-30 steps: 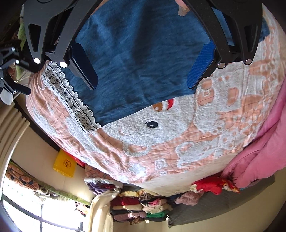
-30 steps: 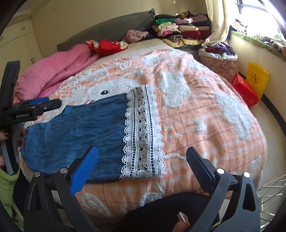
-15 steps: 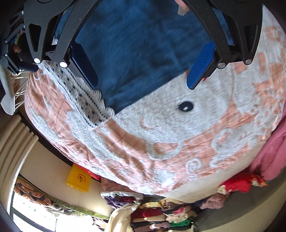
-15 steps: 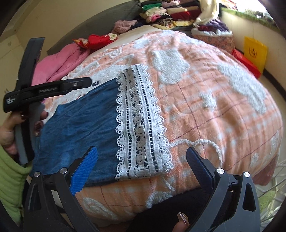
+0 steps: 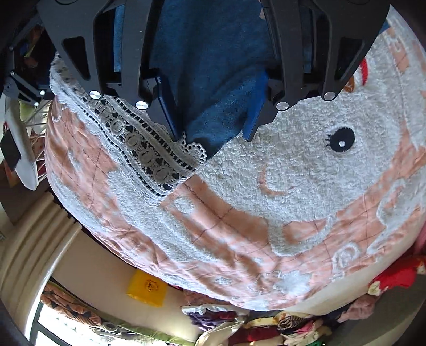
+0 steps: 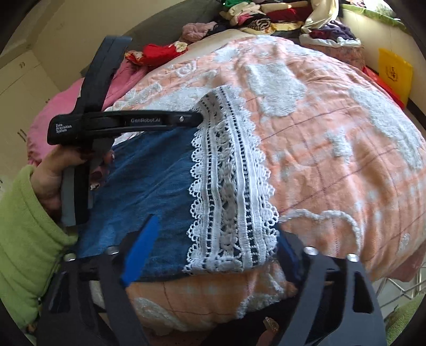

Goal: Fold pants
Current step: 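Grasp the lace-trimmed end with the right gripper while the left gripper pinches the denim beside it, then lift the lace-trimmed end and fold it over the pants with both grippers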

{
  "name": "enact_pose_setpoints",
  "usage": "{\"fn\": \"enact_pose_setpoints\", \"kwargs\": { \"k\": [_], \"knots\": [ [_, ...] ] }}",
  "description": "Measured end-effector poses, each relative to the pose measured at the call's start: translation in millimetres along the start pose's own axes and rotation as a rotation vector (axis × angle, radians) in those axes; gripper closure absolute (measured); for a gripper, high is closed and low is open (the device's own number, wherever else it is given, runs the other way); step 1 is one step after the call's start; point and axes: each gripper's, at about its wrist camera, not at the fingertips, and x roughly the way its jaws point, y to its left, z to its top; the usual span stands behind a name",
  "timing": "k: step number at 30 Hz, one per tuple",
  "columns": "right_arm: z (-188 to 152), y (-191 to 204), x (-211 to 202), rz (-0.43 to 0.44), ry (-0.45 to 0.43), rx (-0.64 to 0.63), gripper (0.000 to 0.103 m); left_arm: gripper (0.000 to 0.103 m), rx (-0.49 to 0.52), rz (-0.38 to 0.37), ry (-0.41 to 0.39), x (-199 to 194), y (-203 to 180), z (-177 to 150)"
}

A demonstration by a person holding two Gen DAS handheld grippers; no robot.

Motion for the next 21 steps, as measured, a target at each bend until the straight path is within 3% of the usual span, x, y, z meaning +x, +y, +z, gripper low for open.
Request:
{"fn": "enact_pose_setpoints", "kwargs": {
  "k": [5, 8, 9, 11, 12, 16, 17, 21],
  "knots": [
    [5.5, 2.9, 10.1, 0.048, 0.003, 0.005, 0.038, 0.059, -0.02, -0.044, -0.002, 7.1, 6.6, 1.0],
    [8.1, -3.4, 17.0, 0.079, 0.014, 0.041, 0.051, 0.059, -0.035, -0.057, -0.007, 8.3, 8.3, -0.9],
    [9.0, -6.0, 16.8, 0.097, 0.008, 0.054, 0.059, 0.063, -0.035, -0.054, -0.007, 8.1, 8.0, -1.4],
    [10.1, -11.9, 16.5, 0.126, 0.001, 0.084, 0.063, 0.073, -0.036, -0.052, -0.004, 5.8, 5.9, -1.8],
    [10.5, -12.3, 15.6, 0.131, -0.002, 0.085, 0.065, 0.092, -0.039, -0.082, -0.002, 3.3, 3.4, -2.3],
    [9.8, -9.2, 8.5, 0.164, -0.023, 0.073, 0.069, 0.094, 0.009, -0.033, -0.011, 0.6, -9.6, -3.8],
    [9.5, -10.0, 6.0, 0.175, -0.031, 0.076, 0.074, 0.095, -0.004, -0.036, -0.013, -0.7, -8.4, -3.6],
    [9.5, -2.1, -12.4, 0.232, -0.082, 0.041, 0.074, 0.096, -0.05, -0.076, -0.066, -23.3, -0.2, -6.1]
  ]
}}
